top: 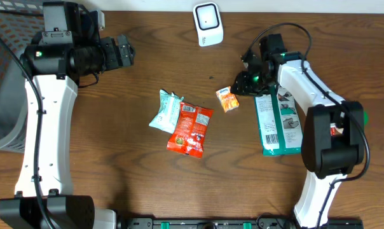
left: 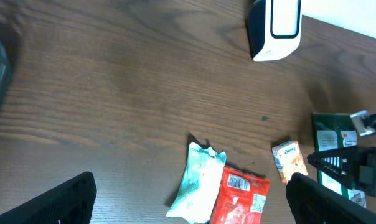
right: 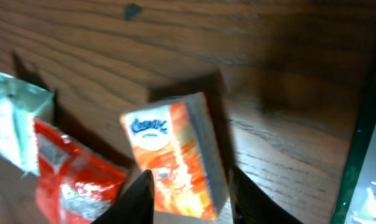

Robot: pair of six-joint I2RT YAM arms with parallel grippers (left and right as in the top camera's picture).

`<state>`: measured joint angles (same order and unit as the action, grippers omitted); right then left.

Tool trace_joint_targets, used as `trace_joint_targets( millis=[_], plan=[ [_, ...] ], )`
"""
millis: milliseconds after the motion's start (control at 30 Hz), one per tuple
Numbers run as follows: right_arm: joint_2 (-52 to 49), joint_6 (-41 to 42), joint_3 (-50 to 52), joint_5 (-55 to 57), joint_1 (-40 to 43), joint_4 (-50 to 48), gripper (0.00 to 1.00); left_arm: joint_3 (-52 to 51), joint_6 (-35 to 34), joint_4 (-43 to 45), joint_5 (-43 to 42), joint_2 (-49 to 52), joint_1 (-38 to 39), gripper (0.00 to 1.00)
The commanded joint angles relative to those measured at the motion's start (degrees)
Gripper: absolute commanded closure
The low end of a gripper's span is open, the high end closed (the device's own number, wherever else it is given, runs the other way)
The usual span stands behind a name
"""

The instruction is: Scan the item barcode

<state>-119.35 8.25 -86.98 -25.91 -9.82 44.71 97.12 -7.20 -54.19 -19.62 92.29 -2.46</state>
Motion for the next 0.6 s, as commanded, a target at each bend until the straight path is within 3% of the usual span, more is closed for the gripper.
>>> trace_joint_targets(
  millis=[0,567],
  plan=[
    [-1.1,-2.1,-0.3,1.0,-0.1,-0.2,0.67,0.6,0.5,-0.2,-0.5,0.2,0.0,0.03],
    [-2.9,-4.3,1.8,1.0,-1.8,-2.8,0.7,0.6,0.5,-0.2,-0.5,0.2,0.0,0.02]
  ],
)
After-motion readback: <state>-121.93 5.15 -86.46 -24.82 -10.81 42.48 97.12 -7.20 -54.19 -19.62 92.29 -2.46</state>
